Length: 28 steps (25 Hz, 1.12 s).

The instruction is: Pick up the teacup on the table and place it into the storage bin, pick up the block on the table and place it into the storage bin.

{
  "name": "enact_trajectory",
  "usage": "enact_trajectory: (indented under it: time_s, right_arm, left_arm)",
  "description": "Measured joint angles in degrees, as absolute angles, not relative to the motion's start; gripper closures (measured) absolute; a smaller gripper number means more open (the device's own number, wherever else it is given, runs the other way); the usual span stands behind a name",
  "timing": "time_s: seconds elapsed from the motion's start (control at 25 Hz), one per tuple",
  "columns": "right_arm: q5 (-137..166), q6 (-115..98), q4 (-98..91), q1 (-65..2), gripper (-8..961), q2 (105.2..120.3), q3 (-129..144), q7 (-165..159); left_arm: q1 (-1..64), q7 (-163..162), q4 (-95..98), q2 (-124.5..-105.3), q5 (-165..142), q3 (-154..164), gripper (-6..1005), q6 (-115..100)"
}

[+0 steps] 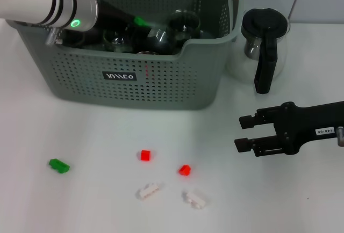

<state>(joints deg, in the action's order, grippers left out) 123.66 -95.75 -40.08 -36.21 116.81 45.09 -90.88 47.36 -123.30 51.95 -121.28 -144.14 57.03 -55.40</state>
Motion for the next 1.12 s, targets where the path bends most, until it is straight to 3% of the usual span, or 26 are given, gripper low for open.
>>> enact_trajectory:
  time_s: [0.28,0.48,0.8,1.12]
  right_arm:
    - [123.66,-95.71,-40.08,-36.34,252,116.73,44.56,-90.87]
    - [123.67,-95.70,-40.08,-36.41,253,116.72,44.55,-90.88]
    - [123.67,-95.71,-40.08,-36.37,252,116.72,44.53,-90.87]
    - [123.68,-95.71,-40.08,-36.39,252,116.67,44.47,-90.92]
  left_arm:
    - [46.95,-125.47,55.13,-121.55,-143.69,56.59,402,-56.62]
    - [41.99,-127.04,66.62,-122.24,-137.19,55.00,188,-64.16]
    - [33.27,-119.12,77.56,-123.28,-119.25,45.15,196,-87.59]
    - [28.77,-110.30,81.03,-122.82,-122.21,33.72,199,-109.36]
